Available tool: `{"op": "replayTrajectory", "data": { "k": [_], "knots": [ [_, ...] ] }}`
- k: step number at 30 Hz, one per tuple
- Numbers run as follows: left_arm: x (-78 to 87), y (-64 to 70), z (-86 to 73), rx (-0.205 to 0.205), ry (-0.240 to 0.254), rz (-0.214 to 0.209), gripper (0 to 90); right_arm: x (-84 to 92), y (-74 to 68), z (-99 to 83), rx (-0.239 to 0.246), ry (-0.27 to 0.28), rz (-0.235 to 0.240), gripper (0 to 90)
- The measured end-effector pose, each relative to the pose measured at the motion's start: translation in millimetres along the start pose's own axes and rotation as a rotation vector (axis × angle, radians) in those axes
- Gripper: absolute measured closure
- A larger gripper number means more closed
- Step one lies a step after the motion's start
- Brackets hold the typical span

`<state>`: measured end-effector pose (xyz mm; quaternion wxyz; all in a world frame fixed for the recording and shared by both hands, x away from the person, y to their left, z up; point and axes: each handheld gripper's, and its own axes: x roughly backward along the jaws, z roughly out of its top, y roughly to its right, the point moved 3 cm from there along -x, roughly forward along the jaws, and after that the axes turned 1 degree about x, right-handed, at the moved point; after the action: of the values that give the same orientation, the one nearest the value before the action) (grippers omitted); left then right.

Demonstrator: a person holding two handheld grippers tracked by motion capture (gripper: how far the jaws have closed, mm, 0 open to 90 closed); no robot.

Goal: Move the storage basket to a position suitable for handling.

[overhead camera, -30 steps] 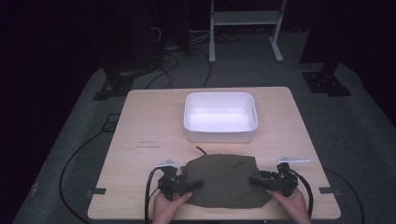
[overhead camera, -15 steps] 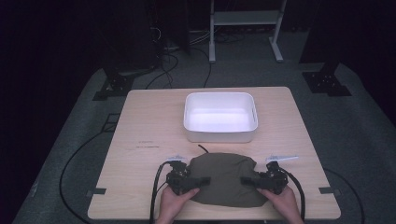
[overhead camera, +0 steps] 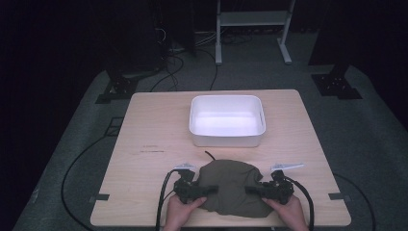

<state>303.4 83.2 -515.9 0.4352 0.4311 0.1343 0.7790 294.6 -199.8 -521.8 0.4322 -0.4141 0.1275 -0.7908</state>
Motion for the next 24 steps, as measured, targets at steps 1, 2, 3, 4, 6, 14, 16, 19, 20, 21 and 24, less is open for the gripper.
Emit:
{"op": "replayTrajectory", "data": {
  "k": [1, 2, 3, 4, 6, 14, 16, 19, 20, 21, 24],
  "knots": [
    [-0.3, 0.3, -0.2, -0.003, -0.004, -0.004, 47.2, 0.0, -0.9, -0.2, -0.001, -0.001, 0.006, 56.1],
    [-0.3, 0.5, -0.5, -0.002, -0.008, -0.004, 47.2, 0.0, -0.9, -0.2, -0.001, -0.001, 0.006, 56.1],
    [-0.7, 0.4, -0.6, -0.007, -0.011, -0.006, 48.4, -0.1, -1.3, -0.4, -0.002, 0.000, 0.010, 57.0],
    [-1.3, 0.3, -0.9, -0.008, -0.009, -0.009, 51.6, -0.8, -1.3, -0.5, -0.004, 0.001, 0.020, 58.8],
    [-3.1, 0.8, -1.2, -0.015, -0.009, -0.021, 54.5, -1.0, -0.9, -0.1, -0.007, 0.002, 0.030, 60.7],
    [-2.5, -0.1, -0.3, -0.018, -0.014, -0.047, 61.6, 0.8, -2.0, 0.8, -0.004, 0.021, 0.052, 68.8],
    [-1.8, -0.4, 0.0, -0.011, -0.020, -0.052, 62.6, 1.1, -1.9, 0.8, -0.004, 0.022, 0.055, 69.6],
    [0.3, 0.0, -0.4, -0.009, -0.010, -0.066, 63.9, 2.0, -2.9, 0.3, -0.009, 0.033, 0.062, 70.9],
    [0.3, 0.0, -0.4, -0.009, -0.010, -0.066, 64.2, 2.0, -2.9, 0.3, -0.009, 0.033, 0.062, 70.9],
    [0.4, 0.0, -0.8, -0.003, -0.008, -0.071, 64.3, 3.0, -2.5, -1.5, -0.023, 0.040, 0.077, 71.1],
    [-0.6, 2.0, -3.9, -0.001, 0.000, -0.077, 64.4, 5.0, -2.7, -3.2, -0.020, 0.041, 0.081, 71.4]
  ]
}}
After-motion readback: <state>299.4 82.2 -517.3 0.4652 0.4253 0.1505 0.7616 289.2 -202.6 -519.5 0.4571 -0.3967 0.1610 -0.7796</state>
